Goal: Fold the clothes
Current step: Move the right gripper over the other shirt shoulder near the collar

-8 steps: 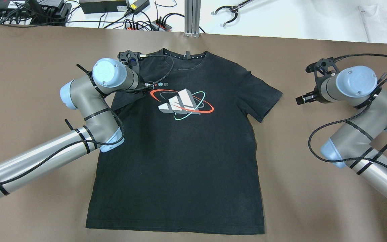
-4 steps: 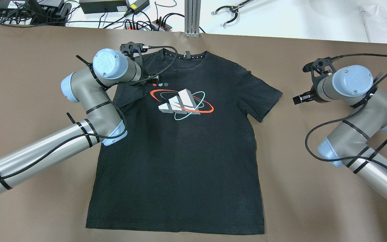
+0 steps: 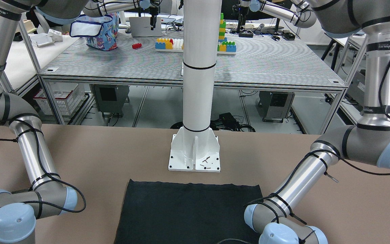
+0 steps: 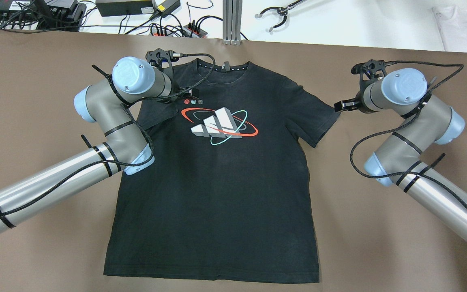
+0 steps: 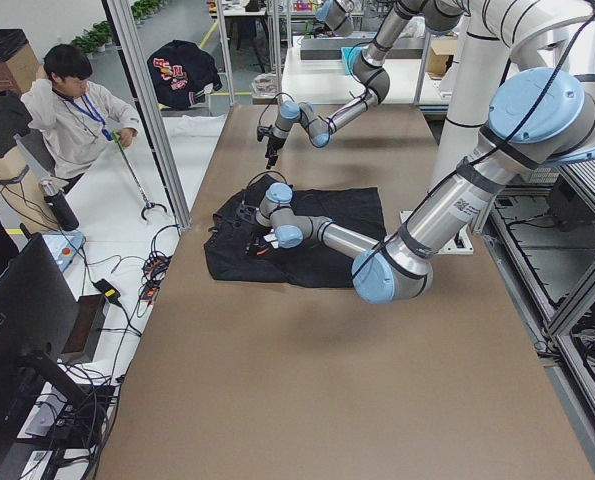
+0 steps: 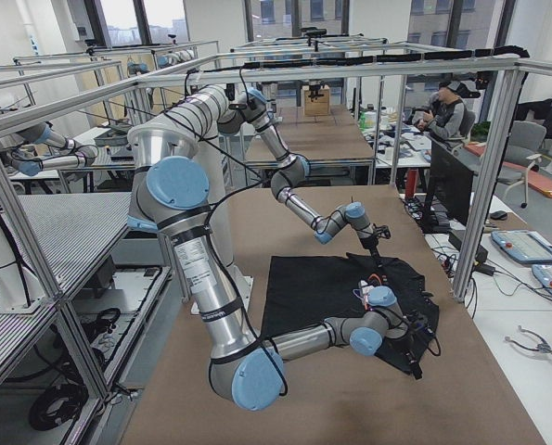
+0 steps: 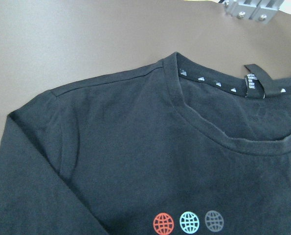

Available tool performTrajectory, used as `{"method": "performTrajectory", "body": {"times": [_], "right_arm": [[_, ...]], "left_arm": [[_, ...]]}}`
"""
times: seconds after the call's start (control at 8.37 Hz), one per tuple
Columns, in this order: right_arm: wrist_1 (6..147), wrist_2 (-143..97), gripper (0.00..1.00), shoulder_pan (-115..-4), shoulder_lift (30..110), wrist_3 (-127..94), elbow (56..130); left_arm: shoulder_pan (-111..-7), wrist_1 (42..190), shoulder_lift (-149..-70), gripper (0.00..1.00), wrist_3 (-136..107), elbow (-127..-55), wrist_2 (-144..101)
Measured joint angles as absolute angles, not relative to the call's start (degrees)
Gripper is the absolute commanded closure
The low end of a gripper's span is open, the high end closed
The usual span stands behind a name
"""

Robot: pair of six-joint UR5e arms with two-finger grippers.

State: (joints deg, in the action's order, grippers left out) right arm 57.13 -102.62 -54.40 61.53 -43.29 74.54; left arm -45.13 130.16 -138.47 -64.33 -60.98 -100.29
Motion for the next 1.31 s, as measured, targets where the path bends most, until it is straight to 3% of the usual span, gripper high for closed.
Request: {"method": "performTrajectory", "body": {"times": [0.12,0.48,0.96,1.31], "right_arm": [[53.46,-103.5,0.11,-54.27,60.4,-46.21,71.73],[48.48,-103.89,0.29,-52.55,59.59,-55.12,69.25],[46.86,-103.52,0.33,-51.64,59.89,-57.08,68.18],[46.84,-103.46,0.6,-51.6,59.94,-57.08,67.79]], "left_arm": [[-45.12,130.16,-138.45,0.0,-64.33,-60.99,-100.28],[-45.09,130.17,-138.43,0.0,-64.34,-61.0,-100.21],[-45.09,130.17,-138.38,0.0,-64.32,-60.92,-100.19],[-45.09,130.16,-138.32,0.0,-64.26,-60.91,-100.19]]}}
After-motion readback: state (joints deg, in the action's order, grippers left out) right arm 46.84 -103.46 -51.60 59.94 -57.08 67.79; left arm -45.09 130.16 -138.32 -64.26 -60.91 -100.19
